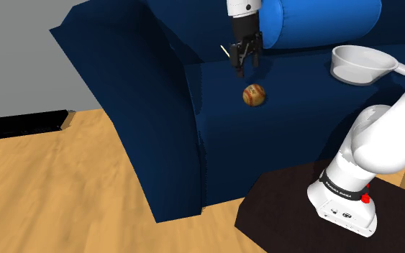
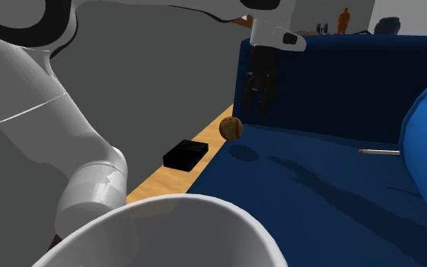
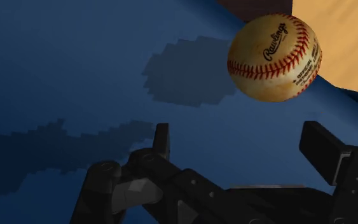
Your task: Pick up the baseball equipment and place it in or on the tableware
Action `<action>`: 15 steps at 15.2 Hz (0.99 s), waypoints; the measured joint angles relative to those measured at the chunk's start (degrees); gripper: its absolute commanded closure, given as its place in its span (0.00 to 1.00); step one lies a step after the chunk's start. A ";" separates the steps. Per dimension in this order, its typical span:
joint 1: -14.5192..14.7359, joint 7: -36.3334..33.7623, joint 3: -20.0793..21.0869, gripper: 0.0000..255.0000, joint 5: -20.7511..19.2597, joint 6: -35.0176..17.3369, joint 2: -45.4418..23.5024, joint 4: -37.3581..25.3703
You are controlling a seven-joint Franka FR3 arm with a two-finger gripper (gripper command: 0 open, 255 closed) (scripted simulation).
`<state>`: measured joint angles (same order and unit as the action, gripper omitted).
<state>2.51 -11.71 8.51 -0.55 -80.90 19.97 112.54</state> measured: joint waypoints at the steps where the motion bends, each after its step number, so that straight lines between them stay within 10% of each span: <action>1: 0.82 1.17 0.69 0.00 -0.20 0.81 0.19 0.36; 15: 4.27 4.40 3.39 0.00 0.09 -1.61 4.37 10.30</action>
<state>6.78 -7.31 11.90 -0.46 -82.51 24.33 122.84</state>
